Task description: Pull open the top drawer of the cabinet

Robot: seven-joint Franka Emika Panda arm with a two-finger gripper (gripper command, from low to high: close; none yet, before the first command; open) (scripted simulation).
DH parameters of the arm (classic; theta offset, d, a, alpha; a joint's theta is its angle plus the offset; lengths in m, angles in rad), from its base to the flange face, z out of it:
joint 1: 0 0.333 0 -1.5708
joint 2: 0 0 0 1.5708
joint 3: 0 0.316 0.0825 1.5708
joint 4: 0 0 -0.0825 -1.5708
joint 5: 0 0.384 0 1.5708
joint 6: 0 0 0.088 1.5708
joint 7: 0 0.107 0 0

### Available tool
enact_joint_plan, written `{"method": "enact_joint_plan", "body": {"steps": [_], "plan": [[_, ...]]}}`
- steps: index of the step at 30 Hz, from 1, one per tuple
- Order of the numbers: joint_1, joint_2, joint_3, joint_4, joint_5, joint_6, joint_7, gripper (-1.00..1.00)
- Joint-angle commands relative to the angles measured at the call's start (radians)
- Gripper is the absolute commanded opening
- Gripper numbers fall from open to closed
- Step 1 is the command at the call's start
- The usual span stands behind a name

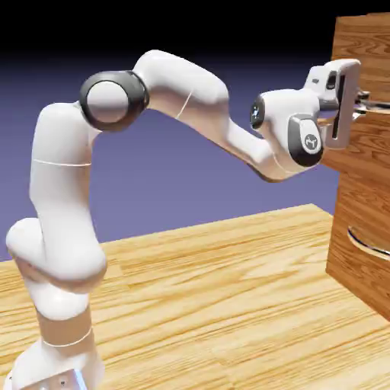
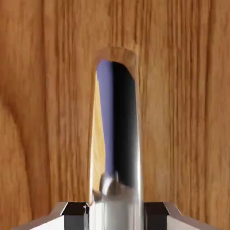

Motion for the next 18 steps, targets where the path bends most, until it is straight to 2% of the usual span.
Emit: {"method": "enact_joint_plan", "body": {"steps": [1,9,18], "plan": [[0.021,0.030,-0.005,-0.033,0.024,0.003,-0.044,-1.00],[0.057,0.265,0.073,-0.256,0.237,0.009,-0.392,-1.00],[-0.137,0.568,0.343,-0.541,0.431,0.009,-0.659,-1.00]]}}
